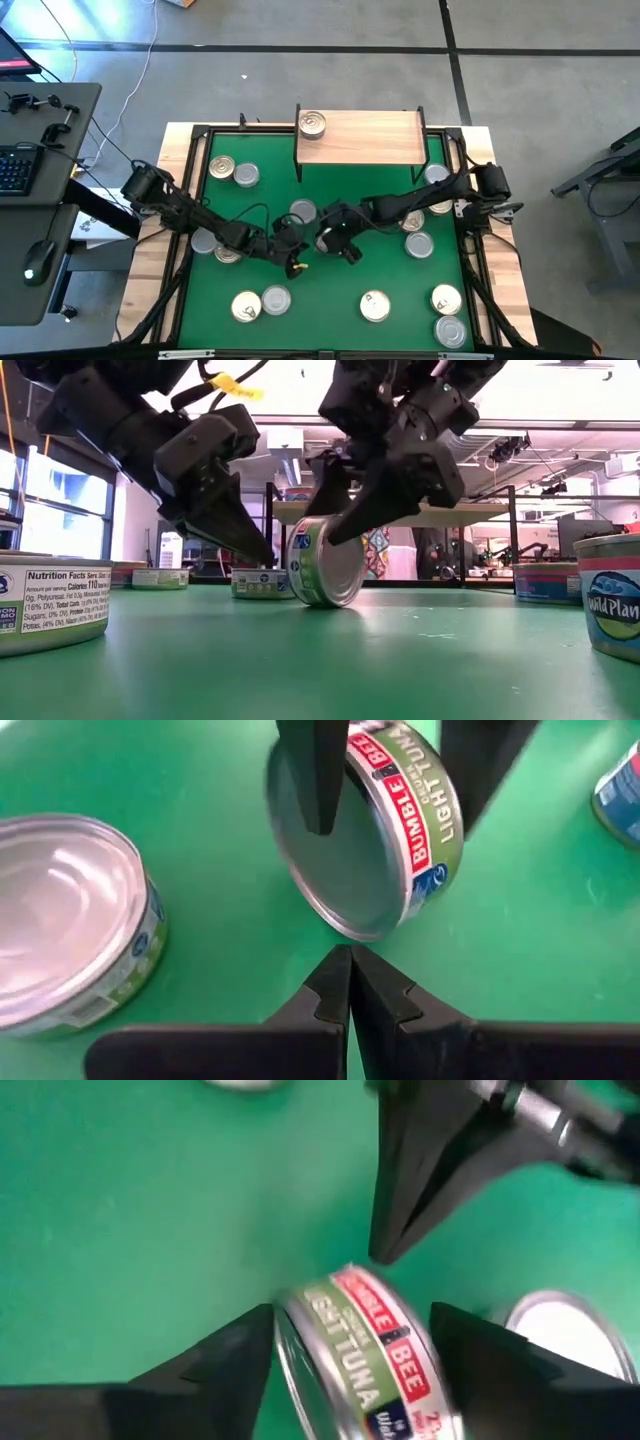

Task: Stack canned seafood by type on shelf
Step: Put the green tuna can on the shelf

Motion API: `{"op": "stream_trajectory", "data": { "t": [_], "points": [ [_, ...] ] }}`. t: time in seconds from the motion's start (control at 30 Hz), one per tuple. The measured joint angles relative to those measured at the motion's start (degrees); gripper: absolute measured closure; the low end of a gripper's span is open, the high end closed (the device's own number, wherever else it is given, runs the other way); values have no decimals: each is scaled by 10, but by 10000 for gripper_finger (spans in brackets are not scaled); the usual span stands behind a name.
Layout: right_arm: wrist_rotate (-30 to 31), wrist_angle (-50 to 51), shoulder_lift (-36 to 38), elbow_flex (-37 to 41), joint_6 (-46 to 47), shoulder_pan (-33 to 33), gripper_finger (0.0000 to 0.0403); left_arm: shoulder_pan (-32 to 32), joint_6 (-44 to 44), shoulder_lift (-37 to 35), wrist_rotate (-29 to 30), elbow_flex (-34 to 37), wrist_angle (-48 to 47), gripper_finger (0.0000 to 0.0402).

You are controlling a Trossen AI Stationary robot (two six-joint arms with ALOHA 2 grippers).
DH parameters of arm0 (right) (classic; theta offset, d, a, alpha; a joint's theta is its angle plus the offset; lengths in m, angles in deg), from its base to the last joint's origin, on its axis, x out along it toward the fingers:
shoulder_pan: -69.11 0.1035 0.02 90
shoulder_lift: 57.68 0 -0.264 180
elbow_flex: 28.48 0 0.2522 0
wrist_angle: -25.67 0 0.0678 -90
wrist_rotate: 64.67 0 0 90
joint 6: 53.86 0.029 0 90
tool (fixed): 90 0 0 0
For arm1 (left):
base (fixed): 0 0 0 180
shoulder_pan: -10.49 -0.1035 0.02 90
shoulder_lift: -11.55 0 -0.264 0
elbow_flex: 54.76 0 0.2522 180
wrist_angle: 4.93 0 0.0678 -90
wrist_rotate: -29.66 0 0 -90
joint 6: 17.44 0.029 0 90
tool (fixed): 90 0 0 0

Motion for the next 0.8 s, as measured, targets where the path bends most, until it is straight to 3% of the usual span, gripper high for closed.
{"op": "stream_trajectory", "data": {
  "t": [0.23, 0.33, 0.63, 0.8],
  "points": [
    [50, 31, 1, 0, 3, 19, 271, -3, 3, 0, 0, 0, 2, 402],
    [106, 61, 10, 0, 40, 35, 279, -2, 6, 0, 0, 0, 3, 401],
    [426, 263, 123, 2, 104, 127, 279, -2, 11, 0, -1, 0, 1, 402],
    [558, 365, 226, 1, 125, 109, 279, -2, 21, 0, 1, 0, 6, 402]
  ]
}}
